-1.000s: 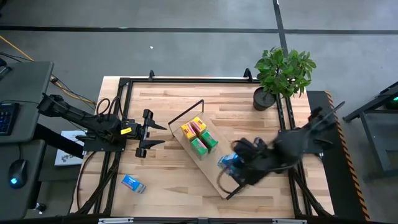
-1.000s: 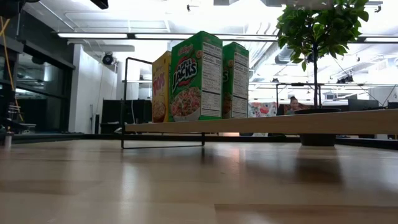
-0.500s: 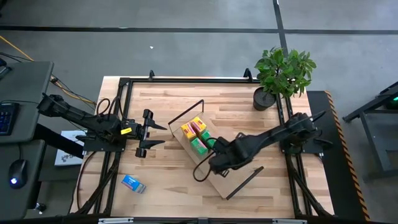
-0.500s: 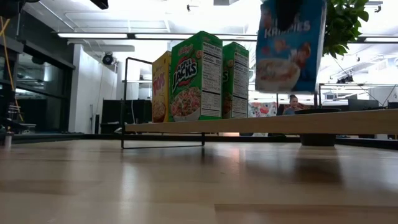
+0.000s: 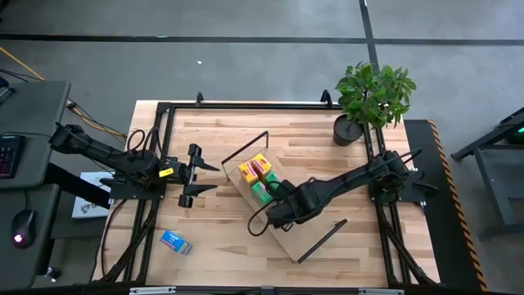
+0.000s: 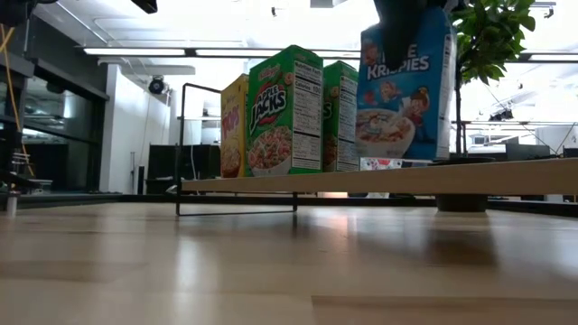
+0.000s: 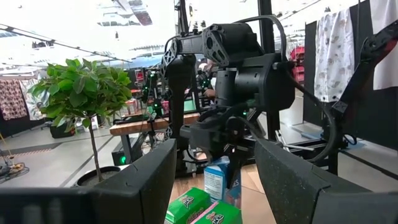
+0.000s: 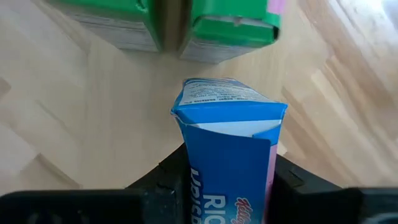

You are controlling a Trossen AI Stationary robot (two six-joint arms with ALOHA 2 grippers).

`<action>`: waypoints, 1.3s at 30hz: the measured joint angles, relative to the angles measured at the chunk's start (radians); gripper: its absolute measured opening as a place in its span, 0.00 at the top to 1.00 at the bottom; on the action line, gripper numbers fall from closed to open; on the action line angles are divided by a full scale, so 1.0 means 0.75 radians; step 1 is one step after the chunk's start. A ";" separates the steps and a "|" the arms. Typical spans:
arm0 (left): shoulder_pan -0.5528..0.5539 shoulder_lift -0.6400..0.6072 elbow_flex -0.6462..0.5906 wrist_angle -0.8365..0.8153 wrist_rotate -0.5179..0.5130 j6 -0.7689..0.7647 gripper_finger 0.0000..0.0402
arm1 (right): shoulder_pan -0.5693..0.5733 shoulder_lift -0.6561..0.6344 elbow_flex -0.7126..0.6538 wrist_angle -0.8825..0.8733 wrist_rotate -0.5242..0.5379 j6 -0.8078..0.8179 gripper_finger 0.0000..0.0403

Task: Stack cereal on shelf
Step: Put the right blue cereal box on the shelf

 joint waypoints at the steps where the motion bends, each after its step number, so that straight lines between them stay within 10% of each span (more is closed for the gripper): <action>1: 0.000 0.000 0.000 0.000 0.000 -0.001 0.48 | 0.000 0.000 0.000 0.006 -0.006 0.005 0.71; 21: 0.000 0.000 0.000 -0.001 0.000 -0.002 0.48 | -0.024 0.017 0.000 0.020 -0.057 0.141 0.70; 39: 0.000 0.000 0.000 -0.001 0.000 -0.035 0.48 | -0.028 0.017 0.000 0.021 -0.046 0.106 0.47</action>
